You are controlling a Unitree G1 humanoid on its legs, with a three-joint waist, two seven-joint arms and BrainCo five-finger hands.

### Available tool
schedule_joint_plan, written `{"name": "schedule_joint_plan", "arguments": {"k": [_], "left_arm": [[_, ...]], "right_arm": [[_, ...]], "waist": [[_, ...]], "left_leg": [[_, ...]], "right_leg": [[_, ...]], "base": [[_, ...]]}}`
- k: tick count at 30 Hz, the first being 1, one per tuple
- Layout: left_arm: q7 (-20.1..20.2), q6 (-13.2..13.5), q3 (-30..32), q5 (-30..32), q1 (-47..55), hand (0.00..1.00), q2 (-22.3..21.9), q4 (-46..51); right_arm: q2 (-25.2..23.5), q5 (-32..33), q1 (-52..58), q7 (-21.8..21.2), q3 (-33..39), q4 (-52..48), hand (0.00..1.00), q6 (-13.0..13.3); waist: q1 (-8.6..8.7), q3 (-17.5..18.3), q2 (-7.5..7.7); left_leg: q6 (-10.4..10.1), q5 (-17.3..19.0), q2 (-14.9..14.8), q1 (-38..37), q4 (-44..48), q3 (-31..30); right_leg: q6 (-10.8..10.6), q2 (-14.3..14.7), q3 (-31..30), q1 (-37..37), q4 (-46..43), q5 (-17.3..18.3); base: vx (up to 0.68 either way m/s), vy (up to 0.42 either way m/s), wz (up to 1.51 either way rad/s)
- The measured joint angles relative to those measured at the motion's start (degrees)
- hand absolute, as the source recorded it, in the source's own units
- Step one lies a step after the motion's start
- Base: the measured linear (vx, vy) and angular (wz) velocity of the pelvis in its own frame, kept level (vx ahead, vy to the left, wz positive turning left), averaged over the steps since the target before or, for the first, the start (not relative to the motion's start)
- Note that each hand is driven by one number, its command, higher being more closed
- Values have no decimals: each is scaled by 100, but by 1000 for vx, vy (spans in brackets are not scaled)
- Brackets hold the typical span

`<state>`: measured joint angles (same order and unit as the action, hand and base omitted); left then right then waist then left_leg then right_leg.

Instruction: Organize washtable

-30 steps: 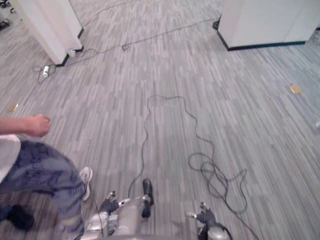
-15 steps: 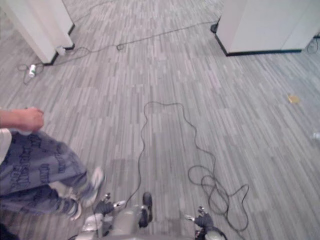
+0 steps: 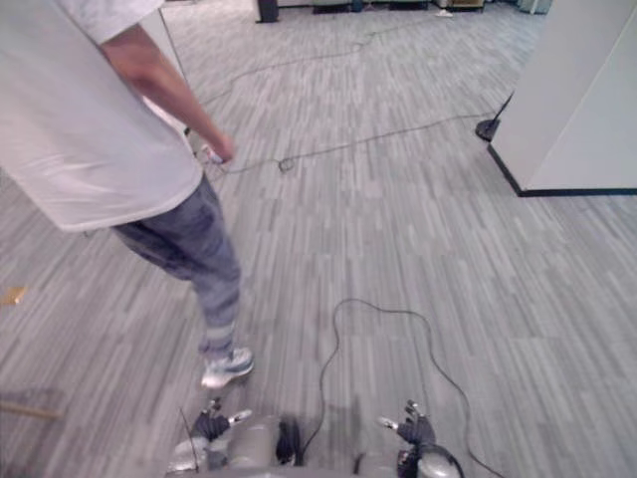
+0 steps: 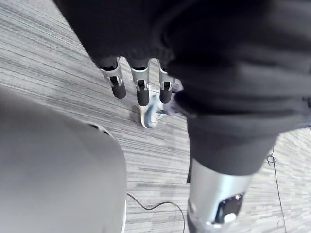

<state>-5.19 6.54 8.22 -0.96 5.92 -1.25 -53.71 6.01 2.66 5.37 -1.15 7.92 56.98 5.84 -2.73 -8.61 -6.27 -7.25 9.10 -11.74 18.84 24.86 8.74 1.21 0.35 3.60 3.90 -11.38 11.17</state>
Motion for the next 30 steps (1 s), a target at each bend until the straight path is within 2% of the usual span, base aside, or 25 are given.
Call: {"name": "schedule_joint_plan", "arguments": {"k": [1,2,3,4,5,6,7,10,11,13,15,16,17,18,19,20,21,22,23,24,25,27,28,29,30], "left_arm": [[4,14,-20,-3,19,0,44,-12],[17,48,-52,-4,64,0,92,-16],[16,57,-67,-7,59,0,242,-50],[14,38,-77,-8,-9,0,344,-143],[17,12,-100,-3,-31,0,400,-159],[16,-17,-208,9,-36,0,514,-213],[1,-65,-277,8,-42,0,537,-300],[10,-97,-377,9,-45,0,499,-370],[12,-107,-378,9,-63,0,472,-446],[17,-134,-386,13,-153,0,443,-557],[19,-131,-424,65,-198,0,436,-549],[22,-130,-422,66,-213,0,449,-548],[21,-130,-405,80,-194,0,459,-556],[22,-128,-327,151,-124,0,404,-562],[26,-122,-280,175,-116,0,365,-556],[28,-104,-72,193,-91,0,268,-493],[22,-117,173,190,-85,0,208,-487],[21,-114,296,181,-90,0,140,-470],[14,-111,380,181,-91,0,75,-417],[13,-108,367,180,-111,0,85,-384],[17,-111,349,185,-121,0,150,-364],[11,-108,334,178,-116,0,208,-233],[11,-103,294,175,-120,0,220,-185],[10,-102,286,171,-120,0,223,-183],[8,-104,239,162,-124,0,218,-190]], "right_arm": [[-11,-15,7,23,-10,4,0,-2],[-76,-80,57,25,-26,12,0,-5],[-191,-114,137,18,-68,32,0,6],[-308,-119,110,14,-72,2,0,22],[-351,-118,72,19,-78,4,0,19],[-395,-115,47,0,-135,11,0,16],[-386,-119,44,-21,-223,11,0,36],[-315,-144,10,-27,-296,-5,0,54],[-299,-146,-61,-24,-329,-25,0,62],[-287,-139,-242,-29,-344,-38,0,59],[-334,-123,-295,-24,-340,-83,0,55],[-352,-117,-294,-23,-340,-87,0,53],[-367,-106,-295,-16,-319,-101,0,50],[-341,-124,-284,-19,-312,-109,0,42],[-326,-138,-281,-28,-302,-115,0,40],[-309,-190,-280,-27,-218,-139,0,38],[-305,-229,-256,-15,-219,-237,0,19],[-259,-229,-261,-11,-228,-248,0,20],[-205,-228,-276,-9,-238,-247,0,12],[-207,-227,-273,0,-222,-167,0,-9],[-230,-226,-264,4,-218,-91,0,-17],[-273,-224,-234,23,-222,24,0,-18],[-278,-225,-235,27,-220,26,0,-20],[-285,-225,-232,28,-219,26,0,-20],[-272,-225,-193,29,-223,22,0,-16]], "waist": [[2,42,56],[26,176,189],[51,318,548],[66,269,701],[87,281,865],[193,231,889],[206,207,896],[244,206,743],[338,188,715],[454,26,678],[502,-49,718],[510,-70,767],[493,-119,813],[511,-108,741],[503,-98,717],[483,-55,666],[499,-65,523],[483,-97,435],[455,-125,328],[412,-145,334],[379,-193,421],[324,-221,614],[311,-251,658],[305,-249,662],[309,-211,597]], "left_leg": [[174,-116,140,-42,35,-16],[334,-157,412,-84,19,-53],[489,-109,703,-260,-10,64],[767,33,916,-517,-18,190],[855,88,1023,-718,-87,264],[1024,197,1213,-1145,-311,297],[1165,287,1329,-1781,-745,334],[1238,332,1333,-2374,-1310,362],[1289,376,1321,-2564,-1505,359],[1248,382,1275,-2851,-1708,388],[1054,451,1353,-3344,-2096,307],[959,496,1407,-3474,-2118,242],[741,628,1480,-3813,-2094,161],[595,720,1423,-3969,-1802,-3],[563,736,1378,-3893,-1435,-86],[415,652,1231,-3452,-330,-108],[-89,252,956,-2860,1088,-16],[-226,-70,763,-2549,1769,17],[-242,-83,456,-2252,2502,150],[-127,-7,159,-2021,3044,450],[51,101,58,-1949,3118,627],[234,219,38,-1735,2546,959],[211,241,109,-1510,1603,955],[211,241,145,-1490,1342,946],[144,166,337,-1474,-6,751]], "right_leg": [[-127,-84,-94,58,-29,105],[-373,-282,-263,54,-214,272],[-850,-495,-645,-317,-1353,547],[-1084,-587,-884,-701,-2688,510],[-1140,-687,-905,-843,-3167,317],[-941,-921,-708,-1028,-3901,-72],[-577,-1025,-344,-1131,-4296,150],[-411,-805,155,-1424,-3847,600],[-383,-627,416,-1733,-3349,645],[-277,-285,749,-2086,-2135,473],[-247,17,1023,-2256,-171,-534],[-229,57,1016,-2280,112,-741],[90,73,880,-2214,246,-1218],[527,27,795,-2146,-164,-1683],[489,-20,826,-2192,-463,-1634],[520,-32,907,-2146,-753,-1261],[495,82,963,-1898,-648,-1089],[542,167,945,-1732,-537,-1049],[599,299,923,-1461,-385,-996],[657,388,838,-1017,-135,-947],[660,385,714,-621,100,-944],[658,237,410,38,548,-946],[582,164,251,280,706,-913],[534,140,227,305,719,-886],[356,104,145,408,785,-778]], "base": [[525,491,-72],[562,414,-50],[637,415,-52],[503,260,-39],[467,269,-14],[556,278,-9],[465,226,-10],[386,145,-15],[462,139,-3],[507,124,6],[644,110,19],[780,70,32],[690,26,44],[823,9,45],[666,-47,40],[644,-87,30],[638,-79,17],[643,-48,-6],[644,-26,-34],[637,-21,-42],[612,-26,-47],[613,-3,-61],[447,28,-60],[390,64,-62],[275,80,-55]]}}
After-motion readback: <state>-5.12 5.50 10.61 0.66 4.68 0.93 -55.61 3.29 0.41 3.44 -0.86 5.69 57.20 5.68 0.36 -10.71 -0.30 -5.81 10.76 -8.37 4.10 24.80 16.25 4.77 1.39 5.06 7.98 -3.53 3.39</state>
